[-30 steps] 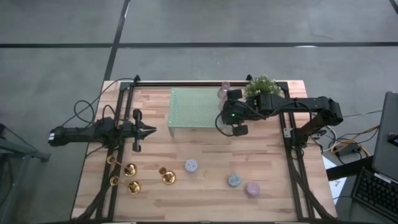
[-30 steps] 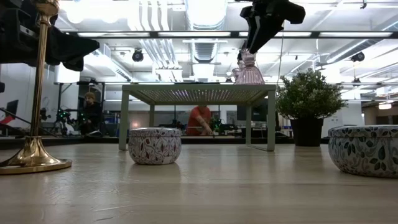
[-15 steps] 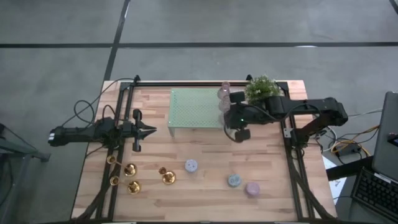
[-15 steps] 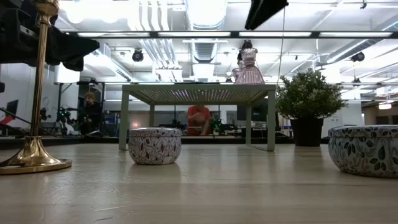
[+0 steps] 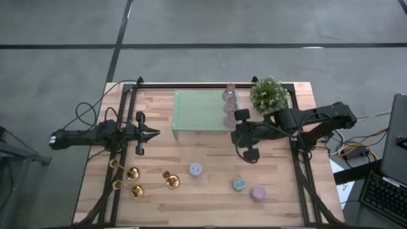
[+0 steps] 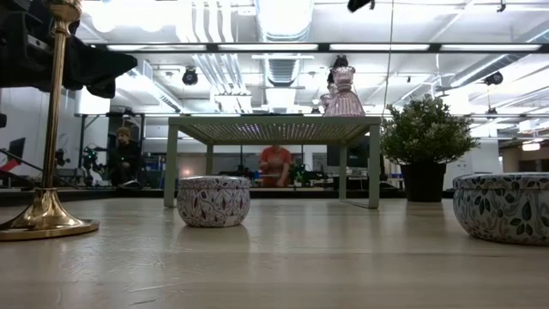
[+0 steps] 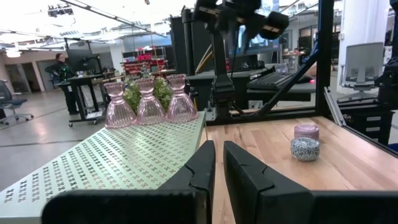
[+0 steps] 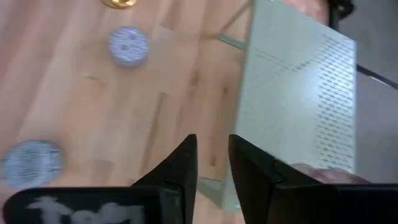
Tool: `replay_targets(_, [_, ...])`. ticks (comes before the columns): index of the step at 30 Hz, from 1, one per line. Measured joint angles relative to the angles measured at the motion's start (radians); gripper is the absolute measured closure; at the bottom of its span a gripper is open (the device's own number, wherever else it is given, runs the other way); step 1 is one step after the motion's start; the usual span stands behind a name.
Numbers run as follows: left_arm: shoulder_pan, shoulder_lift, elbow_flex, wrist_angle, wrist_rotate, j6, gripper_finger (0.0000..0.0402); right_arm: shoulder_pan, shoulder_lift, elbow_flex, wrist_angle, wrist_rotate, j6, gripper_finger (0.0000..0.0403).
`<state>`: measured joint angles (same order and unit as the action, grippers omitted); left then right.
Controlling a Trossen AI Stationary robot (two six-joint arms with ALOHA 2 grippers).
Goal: Pick & Place candle stick holders
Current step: Put the bottom right gold candle holder on the shelf
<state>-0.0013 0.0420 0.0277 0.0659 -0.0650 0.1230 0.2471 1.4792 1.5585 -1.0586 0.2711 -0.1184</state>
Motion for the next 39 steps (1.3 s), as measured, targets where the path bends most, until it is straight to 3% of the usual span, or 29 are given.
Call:
replay_targets(9, [0.0, 0.0, 0.0, 0.0, 0.0, 0.0, 0.0364, 0.112, 0.001, -0.01, 0.001, -0.047, 0.079, 0.0389])
replay_targets(22, [0.0, 0.0, 0.0, 0.0, 0.0, 0.0, 0.0364, 0.246, 0.036, -0.031, 0.006, -0.096, 0.194, 0.0394])
replay_targets(32, [0.0, 0.0, 0.0, 0.0, 0.0, 0.0, 0.0364, 0.325, -0.01, -0.16, 0.247, -0.089, 0.172, 0.0394])
replay_targets(39, [0.0, 0.0, 0.0, 0.0, 0.0, 0.0, 0.0364, 0.359, -0.126, -0.342, 0.446, -0.027, 0.184, 0.0394])
